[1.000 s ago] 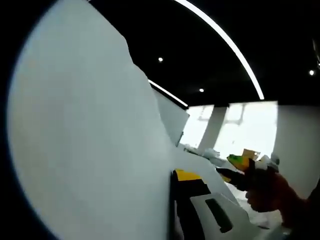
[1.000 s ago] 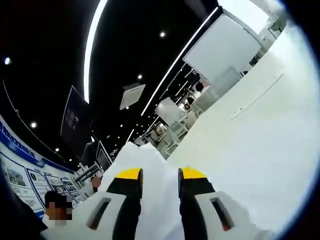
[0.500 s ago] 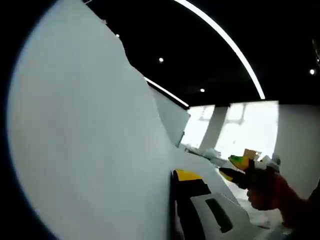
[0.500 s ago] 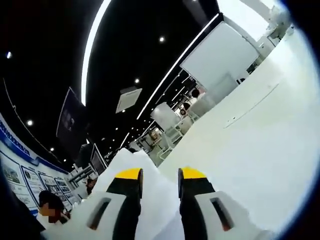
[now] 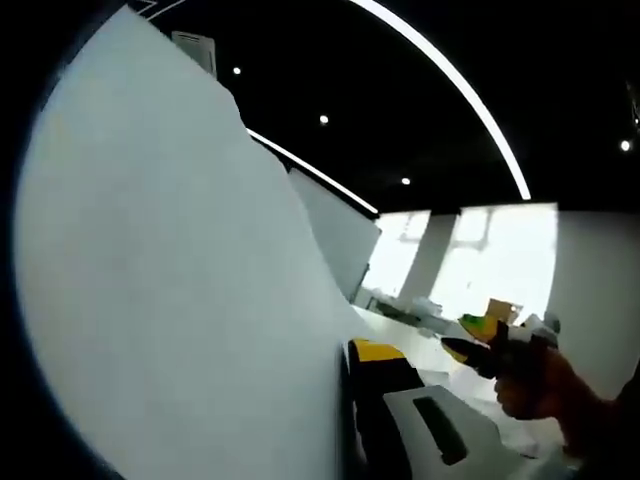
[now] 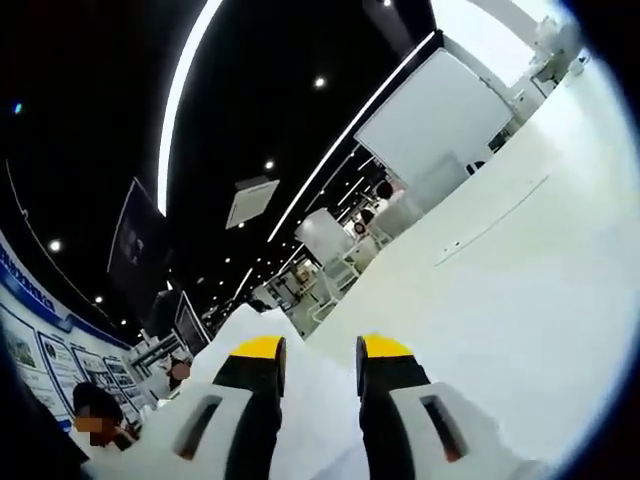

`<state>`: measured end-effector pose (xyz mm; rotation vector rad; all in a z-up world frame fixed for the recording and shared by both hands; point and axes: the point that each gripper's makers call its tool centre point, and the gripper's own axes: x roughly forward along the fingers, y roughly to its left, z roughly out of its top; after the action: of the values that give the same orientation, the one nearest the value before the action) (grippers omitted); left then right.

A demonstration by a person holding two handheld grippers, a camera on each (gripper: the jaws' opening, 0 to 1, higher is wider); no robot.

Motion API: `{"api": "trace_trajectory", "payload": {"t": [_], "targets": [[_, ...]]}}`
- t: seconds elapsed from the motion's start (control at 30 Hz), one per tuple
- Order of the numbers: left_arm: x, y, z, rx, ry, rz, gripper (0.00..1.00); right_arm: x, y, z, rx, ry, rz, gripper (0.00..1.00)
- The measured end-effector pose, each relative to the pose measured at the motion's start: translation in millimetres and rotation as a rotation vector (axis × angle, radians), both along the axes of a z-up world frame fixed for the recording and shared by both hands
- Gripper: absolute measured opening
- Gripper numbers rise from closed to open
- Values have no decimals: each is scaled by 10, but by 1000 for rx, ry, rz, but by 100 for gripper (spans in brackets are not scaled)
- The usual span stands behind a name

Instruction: Organize the stack of printing papers by aligning and flattening the scattered papers on the table

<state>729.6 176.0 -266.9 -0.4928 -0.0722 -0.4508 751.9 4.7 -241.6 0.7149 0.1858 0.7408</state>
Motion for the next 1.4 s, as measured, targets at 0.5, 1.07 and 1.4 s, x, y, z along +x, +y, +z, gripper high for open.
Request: {"api": "trace_trajectory", "payload": {"t": [0.5,1.07,1.4], "targets": [[-5,-13,-10,5,2,-1,10,27,-140,18,-57,-38,-36,25],[-12,-16,-5,-7,5,-6,10,33,-329,-66,-208,-91,-73,37],[-6,-10,-6,-5,6,-4,10,44,-403,-113,-216,-60,-83,54]]}}
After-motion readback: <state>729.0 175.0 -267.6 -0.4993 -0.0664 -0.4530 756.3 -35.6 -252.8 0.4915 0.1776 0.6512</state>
